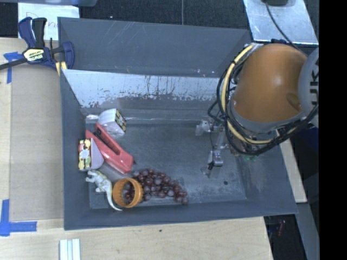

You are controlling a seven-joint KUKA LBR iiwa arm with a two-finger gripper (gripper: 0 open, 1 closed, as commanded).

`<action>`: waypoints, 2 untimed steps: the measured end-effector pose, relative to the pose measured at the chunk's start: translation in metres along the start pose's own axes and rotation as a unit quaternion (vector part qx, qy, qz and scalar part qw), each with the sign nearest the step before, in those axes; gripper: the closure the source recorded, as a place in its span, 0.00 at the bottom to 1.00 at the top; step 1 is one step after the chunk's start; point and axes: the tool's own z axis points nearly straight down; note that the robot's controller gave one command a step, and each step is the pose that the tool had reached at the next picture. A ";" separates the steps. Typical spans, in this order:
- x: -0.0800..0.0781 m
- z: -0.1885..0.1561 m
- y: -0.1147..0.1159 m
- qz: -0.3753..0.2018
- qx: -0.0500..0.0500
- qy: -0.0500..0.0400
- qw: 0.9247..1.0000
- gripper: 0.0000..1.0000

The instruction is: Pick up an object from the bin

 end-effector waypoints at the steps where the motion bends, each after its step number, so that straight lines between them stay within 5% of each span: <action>1: 0.007 0.033 0.036 0.003 0.000 -0.001 1.000 0.00; 2: 0.013 0.025 0.042 0.028 0.000 -0.003 1.000 0.00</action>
Offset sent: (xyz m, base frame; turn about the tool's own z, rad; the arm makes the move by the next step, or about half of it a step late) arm -0.0121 0.0417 -0.0260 0.0565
